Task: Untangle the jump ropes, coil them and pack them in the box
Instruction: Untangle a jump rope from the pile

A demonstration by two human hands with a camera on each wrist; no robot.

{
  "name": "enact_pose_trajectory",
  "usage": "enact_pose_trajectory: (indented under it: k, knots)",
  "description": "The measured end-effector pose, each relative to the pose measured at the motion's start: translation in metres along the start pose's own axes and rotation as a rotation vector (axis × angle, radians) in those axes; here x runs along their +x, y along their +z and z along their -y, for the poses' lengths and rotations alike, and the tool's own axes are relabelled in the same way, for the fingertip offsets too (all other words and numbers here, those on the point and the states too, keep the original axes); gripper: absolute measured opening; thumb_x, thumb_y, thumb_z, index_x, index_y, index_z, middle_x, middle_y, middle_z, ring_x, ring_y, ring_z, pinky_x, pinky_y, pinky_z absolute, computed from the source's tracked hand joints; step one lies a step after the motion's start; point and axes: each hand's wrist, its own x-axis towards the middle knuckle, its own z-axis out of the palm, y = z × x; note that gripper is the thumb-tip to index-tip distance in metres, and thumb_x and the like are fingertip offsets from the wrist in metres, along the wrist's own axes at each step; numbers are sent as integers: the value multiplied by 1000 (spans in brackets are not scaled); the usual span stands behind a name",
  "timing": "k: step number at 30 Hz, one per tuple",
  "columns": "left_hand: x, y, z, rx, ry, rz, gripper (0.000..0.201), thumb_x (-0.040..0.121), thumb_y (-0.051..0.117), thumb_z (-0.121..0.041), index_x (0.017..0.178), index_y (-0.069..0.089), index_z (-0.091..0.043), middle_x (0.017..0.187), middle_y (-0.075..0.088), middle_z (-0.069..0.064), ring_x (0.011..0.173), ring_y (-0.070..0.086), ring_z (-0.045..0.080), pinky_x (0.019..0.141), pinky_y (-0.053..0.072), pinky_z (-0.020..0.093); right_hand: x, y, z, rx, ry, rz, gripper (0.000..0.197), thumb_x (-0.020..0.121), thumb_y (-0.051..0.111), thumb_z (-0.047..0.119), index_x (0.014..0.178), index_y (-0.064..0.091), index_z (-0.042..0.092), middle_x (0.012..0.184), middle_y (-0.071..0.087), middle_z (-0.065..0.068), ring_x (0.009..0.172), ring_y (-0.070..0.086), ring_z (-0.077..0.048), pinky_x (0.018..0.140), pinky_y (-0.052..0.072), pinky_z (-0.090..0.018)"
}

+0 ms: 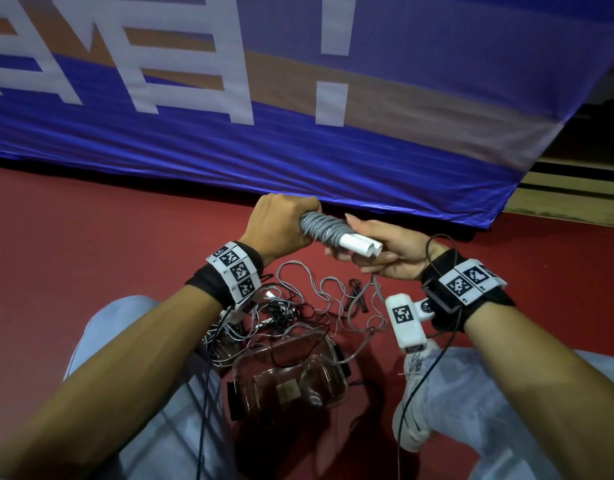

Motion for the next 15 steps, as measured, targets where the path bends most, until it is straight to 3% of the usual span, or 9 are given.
enact_pose_trajectory:
  k: [3, 6, 9, 12, 15]
  knots:
    - [1, 2, -3, 7, -128, 10, 14, 64, 61, -27, 75, 66, -21, 57, 62, 1, 58, 60, 36, 54, 46, 33, 1, 3, 2, 84, -3, -45, 58, 106, 33, 48, 112, 61, -2, 88, 58, -9, 30, 28, 1, 41, 11, -18]
    - [1, 3, -10, -55, -310, 29, 6, 70, 62, -26, 68, 61, -20, 53, 54, -3, 61, 60, 35, 55, 37, 29, 8, 7, 0, 226, -55, -121, 64, 108, 27, 44, 101, 70, -3, 83, 54, -6, 32, 19, -5, 41, 12, -20]
    - [4, 6, -16, -117, -506, 41, 26, 77, 61, -27, 57, 47, -19, 51, 45, -3, 60, 49, 35, 57, 36, 30, 21, 13, -3, 278, -148, -278, 63, 111, 22, 38, 90, 70, 2, 81, 50, -6, 30, 23, -1, 42, 10, -19]
    - [3, 12, -14, -19, -553, 142, 21, 80, 59, -32, 64, 55, -19, 59, 52, -3, 63, 54, 34, 60, 42, 33, 30, 18, -6, 203, -121, -464, 55, 112, 25, 37, 85, 58, 2, 73, 53, -6, 30, 23, -1, 41, 7, -19]
    - [0, 24, -12, 88, -594, 242, 18, 84, 59, -33, 75, 58, -17, 68, 56, 1, 66, 57, 32, 63, 46, 34, 38, 16, -13, 184, -24, -659, 46, 111, 27, 25, 84, 55, 1, 67, 51, -7, 28, 24, -1, 33, 11, -16]
